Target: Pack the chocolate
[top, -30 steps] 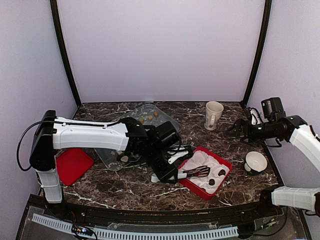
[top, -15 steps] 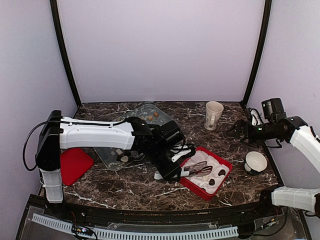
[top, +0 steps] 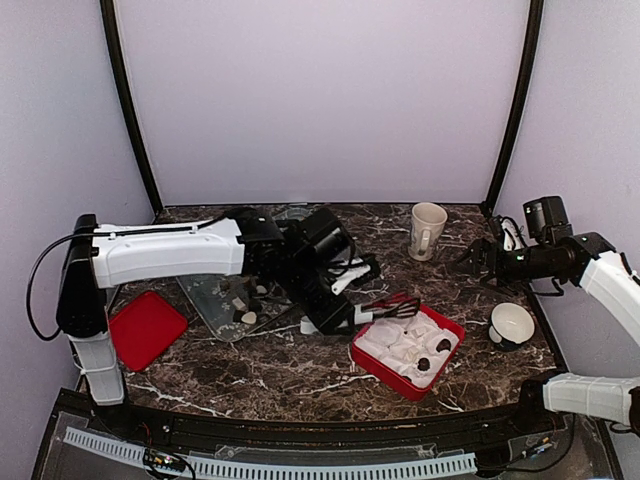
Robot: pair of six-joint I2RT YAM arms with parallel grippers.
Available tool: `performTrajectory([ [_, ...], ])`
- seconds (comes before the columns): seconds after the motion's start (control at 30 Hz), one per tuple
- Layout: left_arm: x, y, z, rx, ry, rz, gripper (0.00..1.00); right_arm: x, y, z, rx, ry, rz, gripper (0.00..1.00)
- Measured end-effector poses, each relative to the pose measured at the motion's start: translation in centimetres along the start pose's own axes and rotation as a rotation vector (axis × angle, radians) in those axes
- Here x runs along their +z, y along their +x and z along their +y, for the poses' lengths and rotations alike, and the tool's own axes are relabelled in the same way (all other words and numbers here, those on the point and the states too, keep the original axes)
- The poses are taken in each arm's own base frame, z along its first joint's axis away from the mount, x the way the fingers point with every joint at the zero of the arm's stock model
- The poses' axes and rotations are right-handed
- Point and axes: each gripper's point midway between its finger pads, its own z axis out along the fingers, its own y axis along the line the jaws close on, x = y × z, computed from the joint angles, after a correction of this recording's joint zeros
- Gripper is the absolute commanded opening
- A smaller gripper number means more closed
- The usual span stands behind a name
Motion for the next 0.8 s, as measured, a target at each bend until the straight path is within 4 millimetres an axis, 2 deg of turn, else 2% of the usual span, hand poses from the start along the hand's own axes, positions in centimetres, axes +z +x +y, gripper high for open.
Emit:
performTrajectory([
  [0.1, -3.7, -1.3, 2.9, -0.072, -0.033, -0.084, 0.38, 0.0, 0.0, 0.1, -0.001, -0.003, -0.001, 1.00],
  [0.17, -6.3, -1.7, 5.8, -0.136, -0.078, -0.139, 0.38, 0.0, 0.0, 0.1, -0.001, -0.003, -0.001, 1.00],
  [0.23, -8.8, -1.4, 9.2, -0.212, -0.143, -0.180, 0.38, 0.0, 0.0, 0.1, -0.001, -0.004, -0.001, 1.00],
  [0.3, -10.2, -0.8, 11.9, -0.270, -0.199, -0.195, 0.38, 0.0, 0.0, 0.1, -0.001, -0.004, -0.001, 1.00],
  [0.5, -11.0, 3.4, 17.3, -0.418, -0.313, -0.115, 0.38, 0.0, 0.0, 0.0, -0.001, -0.003, 0.000, 1.00],
  [0.8, -11.0, 9.7, 21.9, -0.601, -0.389, 0.020, 0.38, 0.4, 0.0, -0.1, 0.004, 0.001, 0.012, 1.00],
])
